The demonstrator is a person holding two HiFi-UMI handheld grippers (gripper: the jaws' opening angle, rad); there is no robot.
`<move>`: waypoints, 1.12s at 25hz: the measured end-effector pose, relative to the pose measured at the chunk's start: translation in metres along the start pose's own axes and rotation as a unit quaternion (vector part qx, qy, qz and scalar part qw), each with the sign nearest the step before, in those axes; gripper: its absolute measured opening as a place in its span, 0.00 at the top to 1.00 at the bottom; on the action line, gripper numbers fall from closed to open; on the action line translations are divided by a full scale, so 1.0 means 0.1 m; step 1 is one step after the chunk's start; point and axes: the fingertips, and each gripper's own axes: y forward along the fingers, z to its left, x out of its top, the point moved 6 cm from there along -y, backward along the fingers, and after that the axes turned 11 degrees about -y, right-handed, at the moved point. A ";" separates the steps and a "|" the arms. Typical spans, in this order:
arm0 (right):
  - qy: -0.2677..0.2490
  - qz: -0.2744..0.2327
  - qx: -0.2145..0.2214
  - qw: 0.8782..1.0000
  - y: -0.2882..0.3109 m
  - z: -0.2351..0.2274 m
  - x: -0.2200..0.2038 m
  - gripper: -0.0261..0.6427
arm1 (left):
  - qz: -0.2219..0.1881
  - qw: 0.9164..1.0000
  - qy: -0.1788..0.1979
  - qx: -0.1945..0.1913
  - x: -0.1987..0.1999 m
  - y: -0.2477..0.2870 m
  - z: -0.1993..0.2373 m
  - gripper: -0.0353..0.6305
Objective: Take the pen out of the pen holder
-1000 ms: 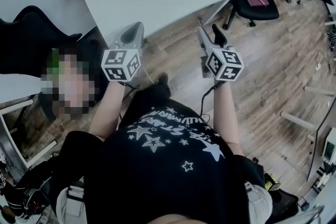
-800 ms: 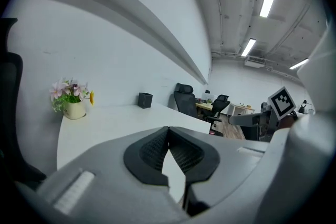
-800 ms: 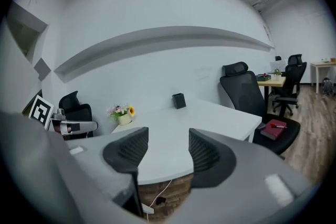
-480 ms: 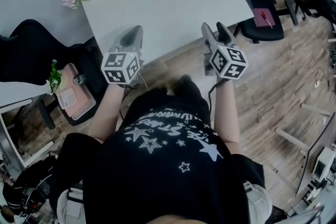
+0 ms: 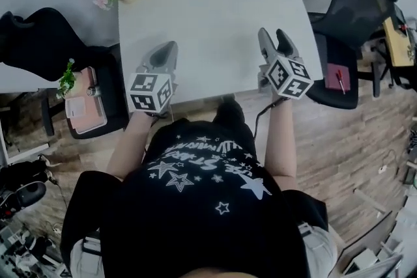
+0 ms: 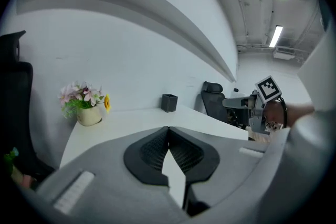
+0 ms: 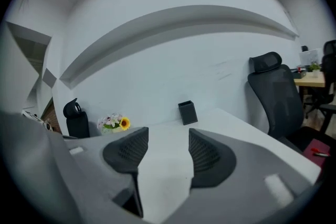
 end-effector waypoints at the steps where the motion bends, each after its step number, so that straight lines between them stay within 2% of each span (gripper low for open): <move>1: -0.006 0.001 0.013 1.000 0.12 -0.07 0.06 0.60 | -0.002 1.000 -0.003 0.012 0.03 0.06 -0.03 0.93; 5: -0.031 0.008 0.065 0.997 0.58 -0.32 0.28 0.60 | -0.013 0.998 -0.008 0.053 0.16 0.26 -0.17 0.93; 12: -0.080 0.003 0.125 0.989 1.25 -0.64 0.61 0.60 | -0.028 0.994 -0.019 0.104 0.30 0.62 -0.32 0.93; 17: -0.105 0.003 0.148 0.983 1.72 -0.78 0.77 0.60 | -0.024 0.989 -0.027 0.140 0.34 0.83 -0.34 0.93; 25: -0.121 0.014 0.172 0.978 2.45 -0.85 0.82 0.60 | -0.001 0.984 -0.039 0.176 0.23 1.00 -0.33 0.93; 28: -0.138 0.022 0.176 0.974 2.70 -0.81 0.83 0.66 | 0.007 0.981 -0.046 0.187 0.18 1.04 -0.27 0.93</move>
